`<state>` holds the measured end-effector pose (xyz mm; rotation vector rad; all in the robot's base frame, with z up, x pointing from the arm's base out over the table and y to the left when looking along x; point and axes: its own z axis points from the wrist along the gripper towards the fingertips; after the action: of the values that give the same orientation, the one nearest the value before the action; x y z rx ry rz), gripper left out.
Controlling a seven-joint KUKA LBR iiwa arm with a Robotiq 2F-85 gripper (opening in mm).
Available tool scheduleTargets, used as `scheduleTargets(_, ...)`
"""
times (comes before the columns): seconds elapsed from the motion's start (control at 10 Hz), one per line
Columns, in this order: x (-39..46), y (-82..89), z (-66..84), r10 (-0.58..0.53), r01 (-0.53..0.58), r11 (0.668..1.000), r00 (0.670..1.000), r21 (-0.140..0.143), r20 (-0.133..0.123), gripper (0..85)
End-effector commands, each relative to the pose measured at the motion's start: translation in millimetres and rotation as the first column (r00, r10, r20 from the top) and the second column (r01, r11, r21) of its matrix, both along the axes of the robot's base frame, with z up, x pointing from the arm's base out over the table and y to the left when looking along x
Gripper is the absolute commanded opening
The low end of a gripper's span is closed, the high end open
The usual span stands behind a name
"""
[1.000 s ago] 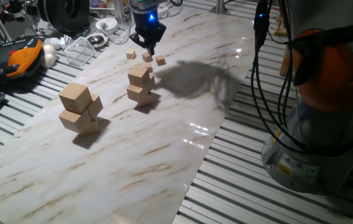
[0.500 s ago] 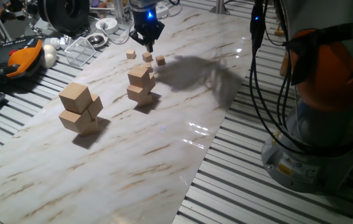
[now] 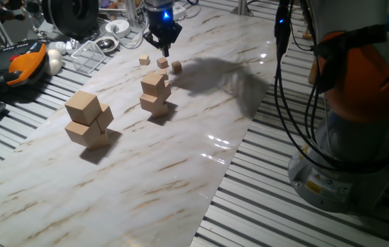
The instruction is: Stack the blocks into a cross shape
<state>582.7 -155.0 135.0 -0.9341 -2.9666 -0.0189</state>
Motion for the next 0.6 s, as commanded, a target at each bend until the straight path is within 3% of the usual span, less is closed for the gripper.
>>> scheduleTargets(0.0, -0.1, -0.4, 0.3, -0.016, 0.016, 1.000, 1.000, -0.011, -0.009, 0.0)
scheduleTargets(0.3, -0.1, -0.4, 0.3, -0.010, 0.010, 1.000, 1.000, -0.003, -0.006, 0.0)
scheduleTargets(0.5, -0.1, -0.4, 0.3, -0.004, 0.004, 0.998, 1.000, -0.059, 0.004, 0.0)
